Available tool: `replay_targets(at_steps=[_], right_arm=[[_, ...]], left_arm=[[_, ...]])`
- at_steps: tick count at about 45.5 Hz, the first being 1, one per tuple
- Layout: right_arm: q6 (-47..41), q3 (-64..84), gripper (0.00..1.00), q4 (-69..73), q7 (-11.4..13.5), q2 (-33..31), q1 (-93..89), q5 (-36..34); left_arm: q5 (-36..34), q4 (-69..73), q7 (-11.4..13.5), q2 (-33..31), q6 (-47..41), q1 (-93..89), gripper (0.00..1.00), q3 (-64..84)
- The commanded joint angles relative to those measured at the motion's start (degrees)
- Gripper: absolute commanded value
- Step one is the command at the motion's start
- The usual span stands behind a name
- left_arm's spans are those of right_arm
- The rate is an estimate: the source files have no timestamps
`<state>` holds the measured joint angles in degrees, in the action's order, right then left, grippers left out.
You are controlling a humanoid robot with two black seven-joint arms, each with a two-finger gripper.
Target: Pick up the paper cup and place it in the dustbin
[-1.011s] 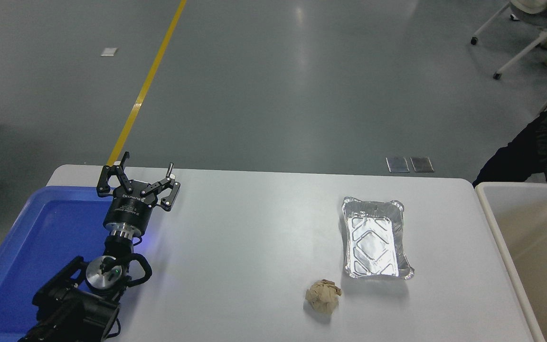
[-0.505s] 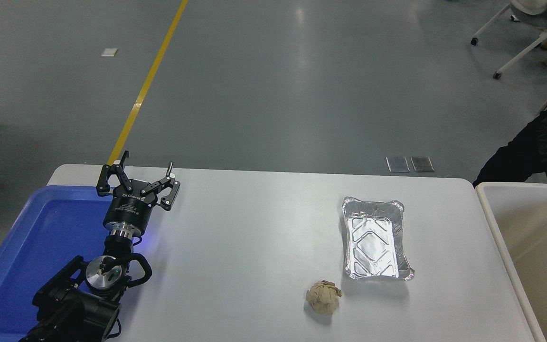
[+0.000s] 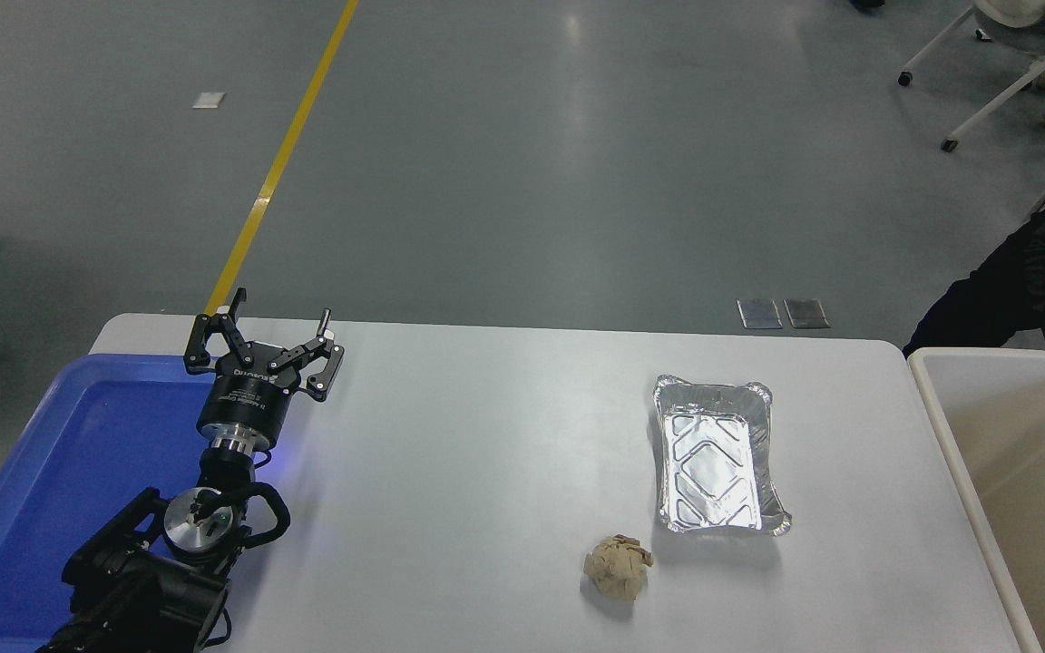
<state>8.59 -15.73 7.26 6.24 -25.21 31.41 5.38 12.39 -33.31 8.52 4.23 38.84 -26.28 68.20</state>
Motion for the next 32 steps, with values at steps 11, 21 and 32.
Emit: replay_targets(at_steps=[11, 21, 32], right_arm=[[-0.2, -1.9, 1.00, -0.5, 0.0, 0.3, -0.9, 0.0], [-1.4, -0.6, 1.00, 0.1, 0.0, 0.3, 2.7, 0.2], [-1.7, 5.2, 1.00, 7.4, 0.2, -3.8, 11.9, 1.0]], left_arm=[[0.0, 0.0, 0.0, 0.0, 0.0, 0.0, 0.99, 0.0], [0.1, 0.0, 0.0, 0.0, 0.0, 0.0, 0.99, 0.0], [0.1, 0.0, 0.0, 0.0, 0.0, 0.0, 0.99, 0.0]])
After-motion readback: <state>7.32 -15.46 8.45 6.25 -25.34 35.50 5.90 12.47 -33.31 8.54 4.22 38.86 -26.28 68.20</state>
